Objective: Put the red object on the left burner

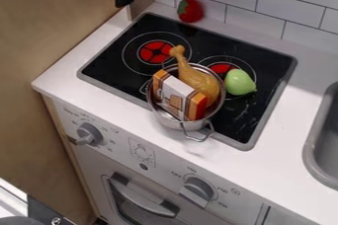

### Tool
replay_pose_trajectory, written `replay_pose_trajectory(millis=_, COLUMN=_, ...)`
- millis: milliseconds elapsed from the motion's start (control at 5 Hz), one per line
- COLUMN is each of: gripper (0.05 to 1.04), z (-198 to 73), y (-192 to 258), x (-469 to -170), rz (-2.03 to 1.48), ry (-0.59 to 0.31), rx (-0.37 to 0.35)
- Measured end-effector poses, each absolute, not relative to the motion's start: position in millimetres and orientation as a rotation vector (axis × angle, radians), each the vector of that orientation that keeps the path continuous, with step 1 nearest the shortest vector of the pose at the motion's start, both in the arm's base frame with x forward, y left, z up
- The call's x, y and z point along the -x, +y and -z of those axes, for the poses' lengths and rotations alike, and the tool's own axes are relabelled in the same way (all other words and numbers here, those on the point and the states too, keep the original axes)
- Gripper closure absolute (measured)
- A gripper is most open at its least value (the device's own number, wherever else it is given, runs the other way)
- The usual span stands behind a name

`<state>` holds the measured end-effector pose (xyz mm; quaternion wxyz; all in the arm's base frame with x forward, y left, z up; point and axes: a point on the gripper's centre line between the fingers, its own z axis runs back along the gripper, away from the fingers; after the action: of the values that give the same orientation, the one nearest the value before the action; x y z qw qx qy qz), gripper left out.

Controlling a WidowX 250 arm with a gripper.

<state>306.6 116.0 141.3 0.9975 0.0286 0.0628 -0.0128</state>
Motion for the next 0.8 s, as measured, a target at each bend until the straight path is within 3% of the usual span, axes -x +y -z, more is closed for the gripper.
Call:
replay_pose_trajectory(millis=200, gripper=0.088, z=-128, y=116, x=-306, rz=0.02, ry=0.168, rx=-0.044)
replay_pose_trajectory(millis=600, gripper=0.088, z=-114, y=118, x=-342, rz=-0.06, ry=0.155, rx=-0.062)
replay_pose_trajectory(millis=800, gripper=0.088, z=-114, y=113, x=-342, rz=0.016, ry=0.124, rx=0.069)
